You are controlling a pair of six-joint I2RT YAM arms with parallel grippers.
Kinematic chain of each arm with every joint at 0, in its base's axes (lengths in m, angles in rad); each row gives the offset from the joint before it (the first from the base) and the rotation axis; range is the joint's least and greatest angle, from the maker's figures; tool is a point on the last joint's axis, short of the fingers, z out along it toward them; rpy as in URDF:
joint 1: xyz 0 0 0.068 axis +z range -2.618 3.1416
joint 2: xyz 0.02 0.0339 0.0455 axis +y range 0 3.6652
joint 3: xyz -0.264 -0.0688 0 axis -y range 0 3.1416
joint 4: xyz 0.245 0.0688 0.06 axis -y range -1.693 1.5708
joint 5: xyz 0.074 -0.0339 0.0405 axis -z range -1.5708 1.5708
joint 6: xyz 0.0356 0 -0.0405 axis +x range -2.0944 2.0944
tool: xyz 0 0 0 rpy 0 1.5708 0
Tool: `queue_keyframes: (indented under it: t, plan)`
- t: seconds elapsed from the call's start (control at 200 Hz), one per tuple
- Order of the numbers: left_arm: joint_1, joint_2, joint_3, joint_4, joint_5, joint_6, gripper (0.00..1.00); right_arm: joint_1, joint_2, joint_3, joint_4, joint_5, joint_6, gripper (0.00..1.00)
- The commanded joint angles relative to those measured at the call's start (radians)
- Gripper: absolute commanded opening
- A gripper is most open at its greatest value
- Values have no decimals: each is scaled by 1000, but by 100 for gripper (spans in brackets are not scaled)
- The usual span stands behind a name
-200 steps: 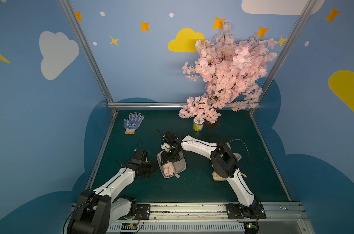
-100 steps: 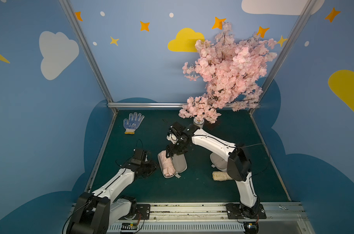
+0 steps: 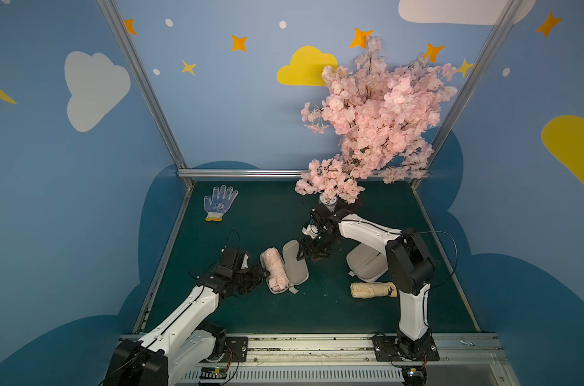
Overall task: Put umbrellas into zippered umbrella sleeves
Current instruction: Close the umbrella sleeve at the center of the board.
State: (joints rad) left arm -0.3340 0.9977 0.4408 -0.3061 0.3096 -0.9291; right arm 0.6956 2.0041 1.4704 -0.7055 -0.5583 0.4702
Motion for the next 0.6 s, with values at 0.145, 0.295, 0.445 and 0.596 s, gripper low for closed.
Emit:
queue_keyframes:
  t: [0.145, 0.295, 0.445, 0.596]
  plan:
    - [-3, 185, 8, 123, -46, 22, 44, 31, -51, -103, 341, -275, 163, 66]
    - [-3, 302, 21, 182, -18, 42, 42, 89, -33, -89, 379, -276, 174, 69]
    - [0, 345, 15, 247, -17, 41, 40, 148, 6, -52, 383, -261, 173, 69]
    - [9, 358, 17, 260, -12, 32, 38, 156, 68, -53, 358, -205, 157, 66]
